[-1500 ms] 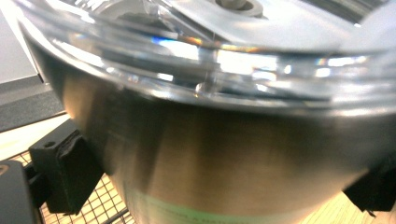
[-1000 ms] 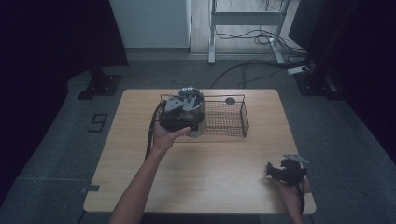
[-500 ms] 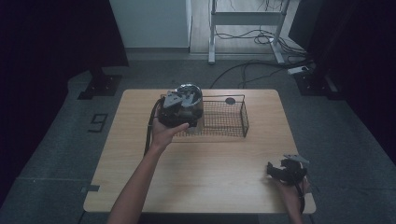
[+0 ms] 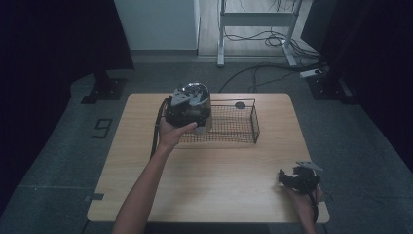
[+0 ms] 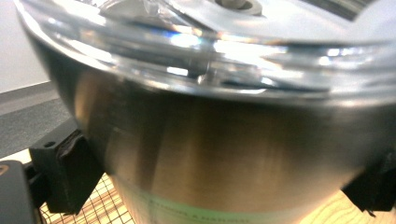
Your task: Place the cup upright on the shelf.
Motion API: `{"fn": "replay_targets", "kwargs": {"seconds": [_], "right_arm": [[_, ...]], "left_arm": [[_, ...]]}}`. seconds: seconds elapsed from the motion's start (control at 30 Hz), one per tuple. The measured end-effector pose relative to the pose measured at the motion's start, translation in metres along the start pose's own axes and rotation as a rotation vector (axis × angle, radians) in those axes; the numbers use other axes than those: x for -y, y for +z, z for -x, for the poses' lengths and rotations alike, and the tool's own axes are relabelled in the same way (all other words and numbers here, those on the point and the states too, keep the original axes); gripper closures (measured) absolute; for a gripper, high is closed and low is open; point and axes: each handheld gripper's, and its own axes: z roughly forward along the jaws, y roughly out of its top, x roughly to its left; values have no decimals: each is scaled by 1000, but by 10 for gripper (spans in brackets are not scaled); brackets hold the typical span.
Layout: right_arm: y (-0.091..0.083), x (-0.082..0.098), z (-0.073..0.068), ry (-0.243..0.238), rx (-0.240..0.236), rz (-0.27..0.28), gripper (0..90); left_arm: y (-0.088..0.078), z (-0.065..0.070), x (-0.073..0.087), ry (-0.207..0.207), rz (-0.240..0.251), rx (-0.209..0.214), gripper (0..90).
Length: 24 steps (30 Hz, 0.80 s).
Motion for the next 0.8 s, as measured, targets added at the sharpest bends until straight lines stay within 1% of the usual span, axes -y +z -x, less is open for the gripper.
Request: {"fn": "replay_targets", "kwargs": {"seconds": [0.23,0.37,0.5,0.63,0.77,0.8], "right_arm": [[0,0,0,1,1,3,92],[0,0,1,2,2,4,95],[0,0,0,3,3,4,96],[-1,0,0,5,3,3,97],[-1,0,1,6,5,3,99],[-1,1,1,5,6,4,99]], "left_arm": [[8,-5,-2,-7,-1,-6,40],[13,-9,-1,-12,-14,-14,40],[18,-12,0,-14,-25,-8,40],[23,-13,1,-10,-33,-10,40],[28,-15,0,10,-33,-6,40],[30,-16,-1,7,-34,-9,40]]}}
